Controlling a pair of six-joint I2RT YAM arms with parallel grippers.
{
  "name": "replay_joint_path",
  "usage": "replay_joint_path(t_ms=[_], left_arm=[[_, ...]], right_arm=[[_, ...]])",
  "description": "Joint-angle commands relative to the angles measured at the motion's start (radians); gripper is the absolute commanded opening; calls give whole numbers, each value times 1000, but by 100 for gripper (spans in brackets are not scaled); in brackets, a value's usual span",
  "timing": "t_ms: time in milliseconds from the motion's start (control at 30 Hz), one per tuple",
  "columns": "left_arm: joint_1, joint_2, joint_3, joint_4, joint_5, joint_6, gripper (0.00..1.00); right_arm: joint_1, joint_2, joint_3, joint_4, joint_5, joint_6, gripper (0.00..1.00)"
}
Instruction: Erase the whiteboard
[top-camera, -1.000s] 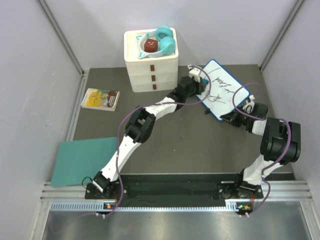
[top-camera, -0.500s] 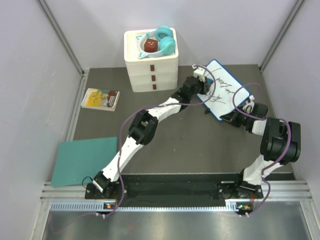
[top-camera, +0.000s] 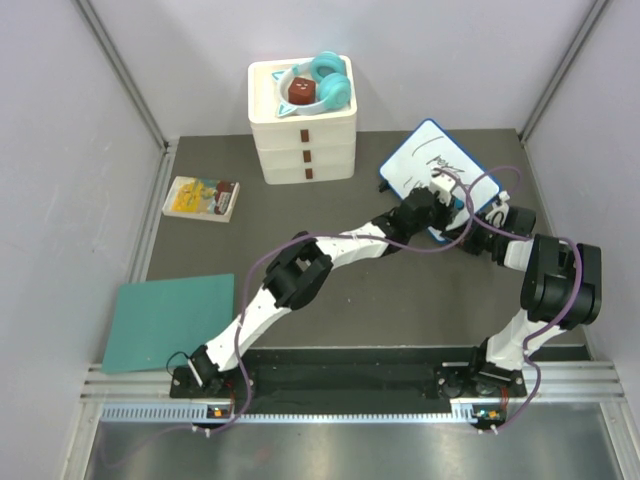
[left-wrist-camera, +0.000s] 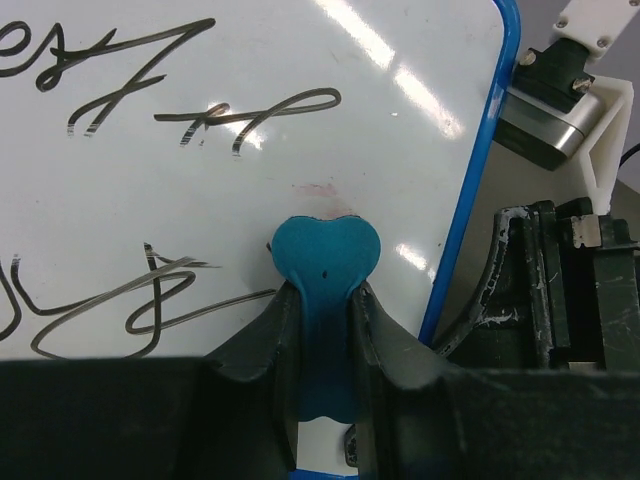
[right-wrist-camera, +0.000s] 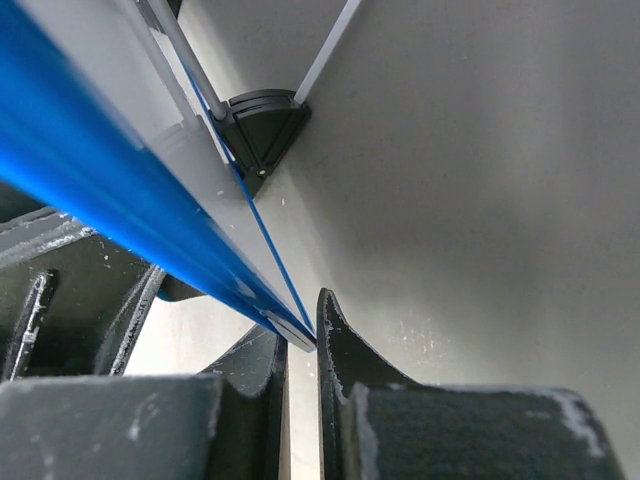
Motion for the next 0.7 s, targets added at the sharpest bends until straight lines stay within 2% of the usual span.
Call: replay_joint_path(t_ms=[0, 133, 267, 367, 533, 667], left_arm=[[42, 14, -19, -240, 23, -57, 0], [134, 15, -2, -291, 49, -223, 0], [232, 51, -2, -274, 198, -442, 0], [288, 86, 14, -258, 243, -537, 0], [282, 94, 72, -270, 111, -481, 0], [251, 107, 110, -250, 71, -385, 0]], right_arm=[[13, 36, -37, -214, 52, -58, 0], [13, 36, -37, -214, 52, -58, 0], [13, 38, -37, -214, 52, -59, 0], [13, 36, -37, -214, 52, -58, 0], [13, 36, -39, -214, 52, -58, 0], [13, 38, -37, -215, 52, -59, 0]])
